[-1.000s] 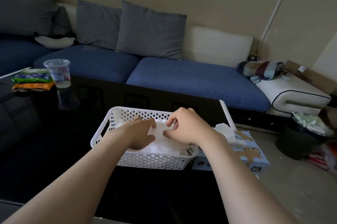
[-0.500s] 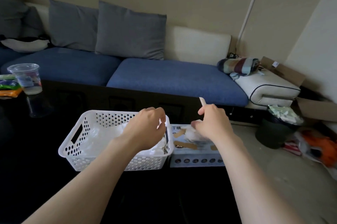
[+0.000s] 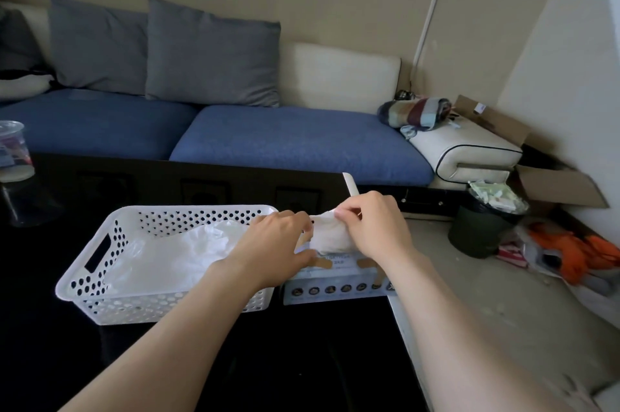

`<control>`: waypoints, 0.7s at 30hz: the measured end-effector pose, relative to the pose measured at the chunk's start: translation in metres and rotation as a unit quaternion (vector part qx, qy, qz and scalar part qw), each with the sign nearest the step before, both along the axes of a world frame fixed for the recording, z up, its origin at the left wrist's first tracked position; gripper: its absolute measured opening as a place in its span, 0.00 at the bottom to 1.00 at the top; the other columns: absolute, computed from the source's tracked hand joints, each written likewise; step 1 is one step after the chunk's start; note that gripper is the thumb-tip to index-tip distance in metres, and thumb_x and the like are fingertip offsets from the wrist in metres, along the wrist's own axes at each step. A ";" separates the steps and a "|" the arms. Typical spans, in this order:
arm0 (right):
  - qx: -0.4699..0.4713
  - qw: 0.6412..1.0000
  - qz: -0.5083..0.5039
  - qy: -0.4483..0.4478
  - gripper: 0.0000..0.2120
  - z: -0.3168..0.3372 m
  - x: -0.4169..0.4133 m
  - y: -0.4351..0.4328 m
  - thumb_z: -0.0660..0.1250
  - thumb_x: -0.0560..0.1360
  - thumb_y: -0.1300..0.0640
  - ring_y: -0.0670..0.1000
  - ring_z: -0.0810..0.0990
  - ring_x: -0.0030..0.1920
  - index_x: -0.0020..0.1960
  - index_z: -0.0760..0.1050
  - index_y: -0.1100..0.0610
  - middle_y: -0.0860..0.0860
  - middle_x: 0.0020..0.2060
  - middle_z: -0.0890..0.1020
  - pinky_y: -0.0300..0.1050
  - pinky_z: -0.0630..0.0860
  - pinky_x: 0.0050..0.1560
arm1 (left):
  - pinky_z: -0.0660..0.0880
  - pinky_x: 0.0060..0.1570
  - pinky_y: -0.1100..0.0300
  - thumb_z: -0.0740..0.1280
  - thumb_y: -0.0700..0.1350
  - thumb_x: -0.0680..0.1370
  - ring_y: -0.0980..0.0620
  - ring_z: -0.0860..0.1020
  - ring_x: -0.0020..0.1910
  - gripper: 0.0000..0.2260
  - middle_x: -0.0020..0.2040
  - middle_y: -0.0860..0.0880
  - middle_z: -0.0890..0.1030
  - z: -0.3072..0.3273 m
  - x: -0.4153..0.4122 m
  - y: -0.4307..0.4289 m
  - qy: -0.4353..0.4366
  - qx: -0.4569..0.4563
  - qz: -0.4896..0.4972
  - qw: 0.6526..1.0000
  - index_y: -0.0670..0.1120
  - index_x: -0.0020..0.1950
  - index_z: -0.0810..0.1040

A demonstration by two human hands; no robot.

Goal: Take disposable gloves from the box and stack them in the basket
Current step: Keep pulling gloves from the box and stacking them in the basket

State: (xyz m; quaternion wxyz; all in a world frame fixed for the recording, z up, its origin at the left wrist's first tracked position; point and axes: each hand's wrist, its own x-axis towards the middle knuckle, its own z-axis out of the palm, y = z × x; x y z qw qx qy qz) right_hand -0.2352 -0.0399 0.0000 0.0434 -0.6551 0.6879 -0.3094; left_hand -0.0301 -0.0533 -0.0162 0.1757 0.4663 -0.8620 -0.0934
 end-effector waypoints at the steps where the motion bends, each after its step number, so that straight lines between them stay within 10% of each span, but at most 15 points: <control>1: -0.016 1.000 0.000 -0.004 0.07 -0.001 -0.001 0.000 0.71 0.82 0.50 0.53 0.82 0.49 0.48 0.88 0.47 0.46 0.43 0.87 0.51 0.81 0.47 | 0.69 0.66 0.51 0.70 0.65 0.78 0.50 0.76 0.61 0.21 0.61 0.54 0.79 -0.001 -0.001 -0.001 -0.017 0.011 0.004 1.000 0.54 0.64 0.75; 6: -0.081 0.997 -0.007 0.007 0.13 -0.002 -0.003 -0.003 0.68 0.85 0.48 0.50 0.82 0.39 0.46 0.83 0.54 0.49 0.38 0.84 0.49 0.79 0.38 | 0.49 0.78 0.34 0.69 0.68 0.76 0.51 0.72 0.69 0.27 0.66 0.54 0.78 -0.006 -0.003 -0.004 -0.040 0.051 0.016 0.998 0.56 0.69 0.70; 13: -0.116 0.989 -0.011 -0.095 0.18 0.000 0.002 -0.008 0.63 0.87 0.51 0.40 0.74 0.33 0.39 0.70 0.51 0.43 0.38 0.77 0.27 0.68 0.37 | 0.54 0.74 0.32 0.68 0.67 0.77 0.52 0.68 0.71 0.24 0.63 0.55 0.77 -0.004 -0.002 -0.005 -0.049 0.072 0.004 0.996 0.60 0.70 0.72; 21: -0.220 0.946 -0.045 -0.232 0.13 0.008 0.003 -0.006 0.59 0.89 0.56 0.37 0.76 0.41 0.49 0.77 0.60 0.44 0.40 0.79 0.29 0.70 0.41 | 0.48 0.74 0.28 0.63 0.65 0.81 0.51 0.63 0.74 0.17 0.64 0.54 0.72 0.001 -0.003 0.001 -0.097 0.086 -0.003 0.992 0.63 0.67 0.76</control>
